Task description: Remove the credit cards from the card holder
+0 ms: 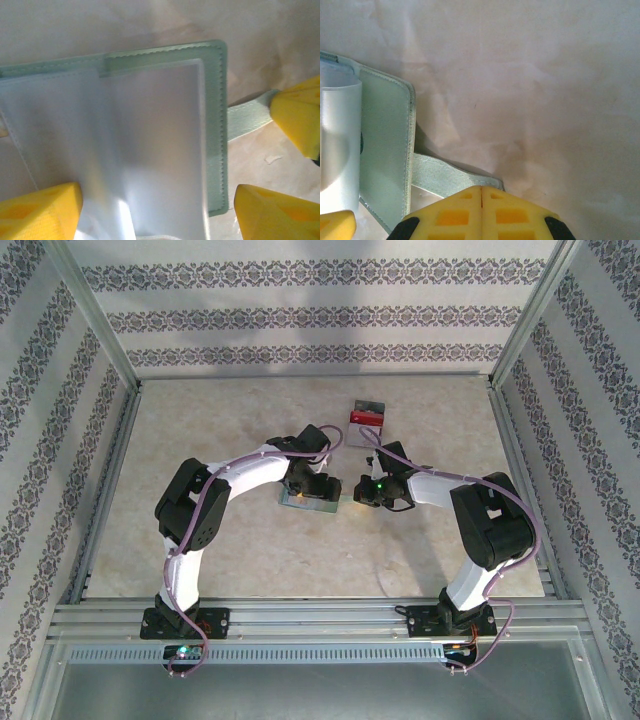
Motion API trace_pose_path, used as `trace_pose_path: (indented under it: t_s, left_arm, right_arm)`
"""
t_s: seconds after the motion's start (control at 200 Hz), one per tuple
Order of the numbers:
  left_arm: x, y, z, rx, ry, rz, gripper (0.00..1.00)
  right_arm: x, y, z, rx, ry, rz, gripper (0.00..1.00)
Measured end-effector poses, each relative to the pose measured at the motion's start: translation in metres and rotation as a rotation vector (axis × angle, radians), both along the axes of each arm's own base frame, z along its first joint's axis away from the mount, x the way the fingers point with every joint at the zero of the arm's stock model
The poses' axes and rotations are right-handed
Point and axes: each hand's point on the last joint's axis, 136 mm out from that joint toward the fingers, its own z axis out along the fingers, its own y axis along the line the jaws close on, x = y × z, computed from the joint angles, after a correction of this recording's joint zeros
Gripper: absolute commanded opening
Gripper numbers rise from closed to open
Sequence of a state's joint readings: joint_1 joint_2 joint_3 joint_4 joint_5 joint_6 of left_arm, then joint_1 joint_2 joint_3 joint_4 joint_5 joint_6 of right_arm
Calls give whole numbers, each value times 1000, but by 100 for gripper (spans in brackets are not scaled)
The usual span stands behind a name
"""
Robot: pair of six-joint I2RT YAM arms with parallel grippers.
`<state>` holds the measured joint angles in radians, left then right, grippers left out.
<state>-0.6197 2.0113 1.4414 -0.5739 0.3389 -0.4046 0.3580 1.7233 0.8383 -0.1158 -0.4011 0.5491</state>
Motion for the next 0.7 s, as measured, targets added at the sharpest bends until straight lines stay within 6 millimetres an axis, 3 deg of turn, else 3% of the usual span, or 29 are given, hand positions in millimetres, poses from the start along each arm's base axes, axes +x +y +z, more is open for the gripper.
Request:
trace_pose_path:
  t_s: [0.295, 0.515, 0.7]
  left_arm:
    - [-1, -19, 9, -96, -4, -33, 78]
    - [-3, -36, 34, -193, -38, -51, 77]
    - [-13, -53, 38, -250, -26, -74, 77]
  right_arm:
    - [0, 0, 0, 0, 0, 0, 0]
    - [0, 0, 0, 1, -2, -1, 0]
    - [1, 0, 0, 24, -2, -3, 0]
